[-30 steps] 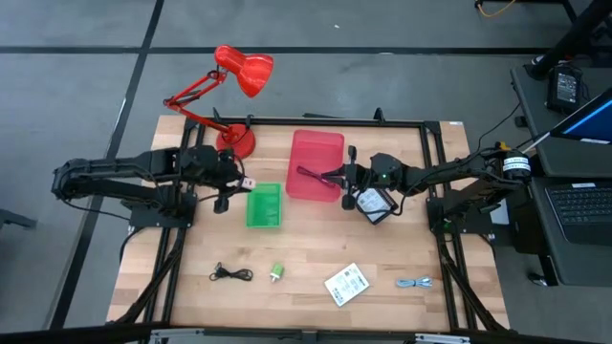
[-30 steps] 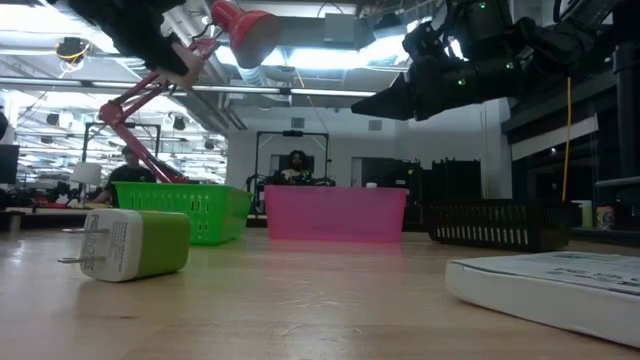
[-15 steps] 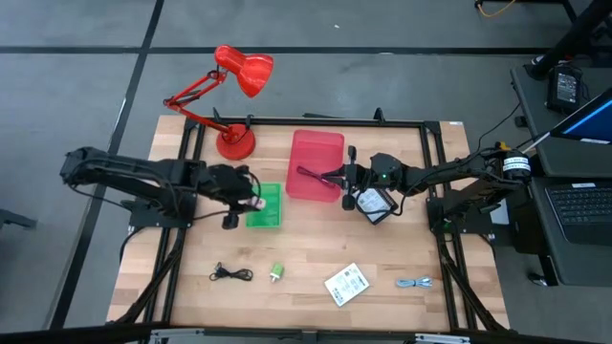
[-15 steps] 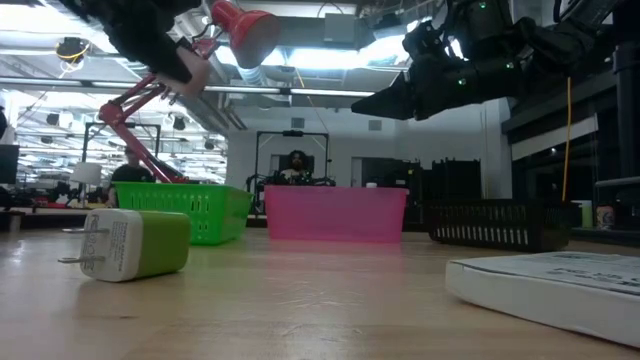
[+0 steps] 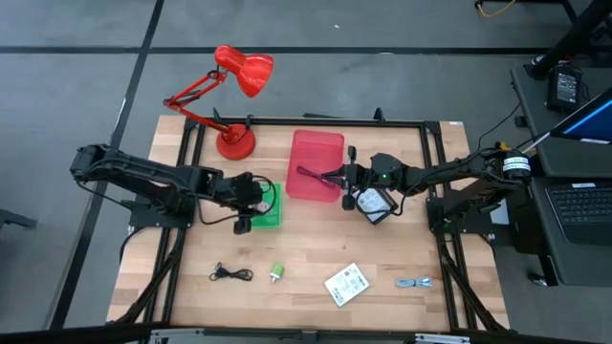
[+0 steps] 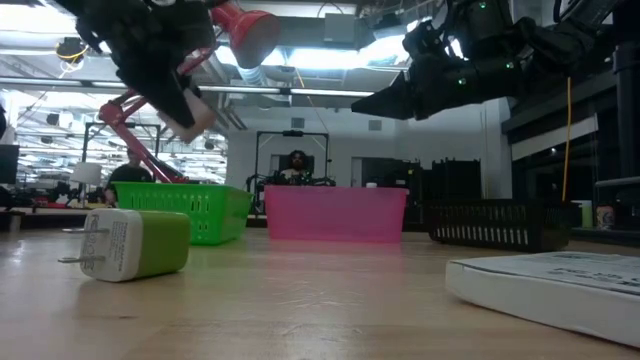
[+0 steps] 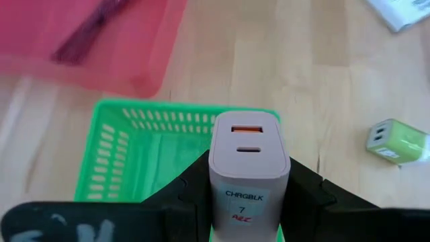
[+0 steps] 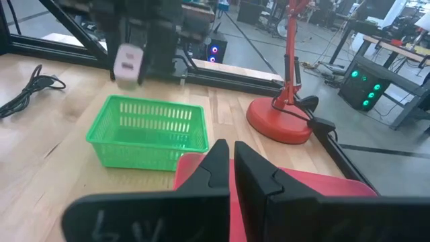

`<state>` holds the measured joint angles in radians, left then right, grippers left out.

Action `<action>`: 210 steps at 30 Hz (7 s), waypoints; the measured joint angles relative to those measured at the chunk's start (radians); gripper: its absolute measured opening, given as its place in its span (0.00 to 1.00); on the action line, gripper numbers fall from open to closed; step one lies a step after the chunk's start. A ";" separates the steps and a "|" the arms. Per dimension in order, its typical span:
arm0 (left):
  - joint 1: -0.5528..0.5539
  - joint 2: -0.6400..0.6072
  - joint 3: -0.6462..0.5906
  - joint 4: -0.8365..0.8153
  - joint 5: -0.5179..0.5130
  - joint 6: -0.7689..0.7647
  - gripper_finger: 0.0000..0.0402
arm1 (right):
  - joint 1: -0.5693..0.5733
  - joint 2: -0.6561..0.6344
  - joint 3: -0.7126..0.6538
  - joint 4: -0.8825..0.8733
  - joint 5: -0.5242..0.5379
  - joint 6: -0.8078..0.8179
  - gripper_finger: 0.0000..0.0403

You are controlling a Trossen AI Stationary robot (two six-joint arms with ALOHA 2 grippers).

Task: Pick and place items into bin
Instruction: Put the white charger adapter into the green bin, then put the black charger cable into the pink bin

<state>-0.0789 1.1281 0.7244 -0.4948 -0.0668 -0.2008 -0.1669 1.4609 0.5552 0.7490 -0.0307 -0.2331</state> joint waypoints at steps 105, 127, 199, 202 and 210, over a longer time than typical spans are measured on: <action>-0.508 0.287 0.316 -0.259 0.031 -0.617 0.00 | 0.000 0.000 0.000 0.041 0.000 -0.011 0.02; -0.665 0.395 0.388 -0.411 -0.064 -0.834 0.01 | 0.000 0.000 0.000 0.048 0.001 -0.011 0.02; -0.737 0.486 0.385 -0.463 -0.257 -0.614 0.07 | 0.000 0.000 0.000 0.046 0.001 -0.011 0.02; -0.736 0.431 0.386 -0.465 -0.321 -0.600 0.07 | 0.000 0.000 0.000 0.047 0.001 -0.011 0.02; -0.715 0.278 0.379 -0.470 -0.477 -0.498 0.07 | 0.000 0.000 0.000 0.047 0.001 -0.011 0.02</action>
<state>-0.7940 1.4063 1.1037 -0.9647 -0.5440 -0.6989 -0.1673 1.4609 0.5549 0.7956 -0.0299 -0.2443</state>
